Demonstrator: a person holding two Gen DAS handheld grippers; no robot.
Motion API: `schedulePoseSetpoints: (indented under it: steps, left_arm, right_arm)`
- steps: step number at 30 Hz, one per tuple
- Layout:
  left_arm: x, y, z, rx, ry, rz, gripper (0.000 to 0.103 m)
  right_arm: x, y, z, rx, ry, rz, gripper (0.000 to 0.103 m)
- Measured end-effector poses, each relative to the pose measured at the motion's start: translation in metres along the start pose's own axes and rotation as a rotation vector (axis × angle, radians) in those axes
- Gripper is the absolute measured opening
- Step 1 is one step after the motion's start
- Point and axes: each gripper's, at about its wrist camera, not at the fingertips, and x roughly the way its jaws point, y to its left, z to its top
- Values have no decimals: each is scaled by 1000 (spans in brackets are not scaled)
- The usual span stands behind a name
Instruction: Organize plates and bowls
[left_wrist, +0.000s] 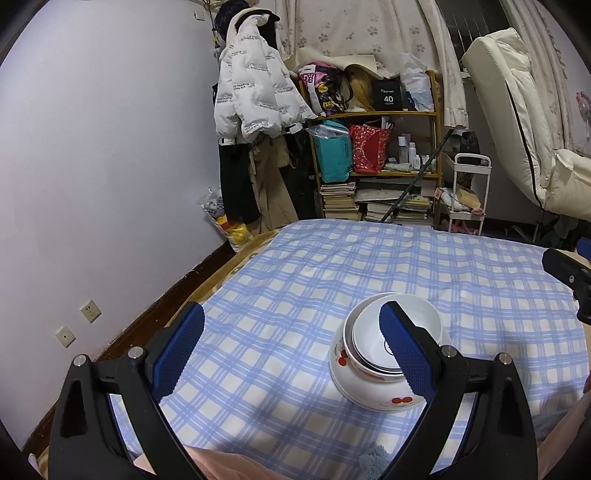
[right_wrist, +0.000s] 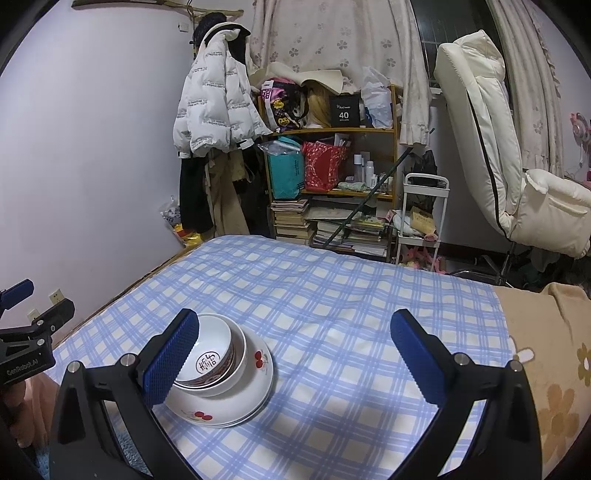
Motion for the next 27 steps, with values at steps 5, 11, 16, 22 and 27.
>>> schedulePoseSetpoints:
  steps: [5,11,16,22,27]
  left_arm:
    - [-1,0,0,3,-3,2,94]
    - [-3,-3,1,16,-16,10,94]
    - [-4,-4,1,19,-23,15,95]
    - [-6,-4,1,19,-25,14,95]
    - [-6,-3,1,19,-26,14,95]
  right_arm:
    - [3,-1,-2,1,13,-4,103]
    - [6,-1,-3,1,16,-2,103]
    - [6,-1,-3,2,18,-3,103]
    - [6,-1,-2,1,19,-2,103]
    - [6,-1,-2,1,17,-3,103]
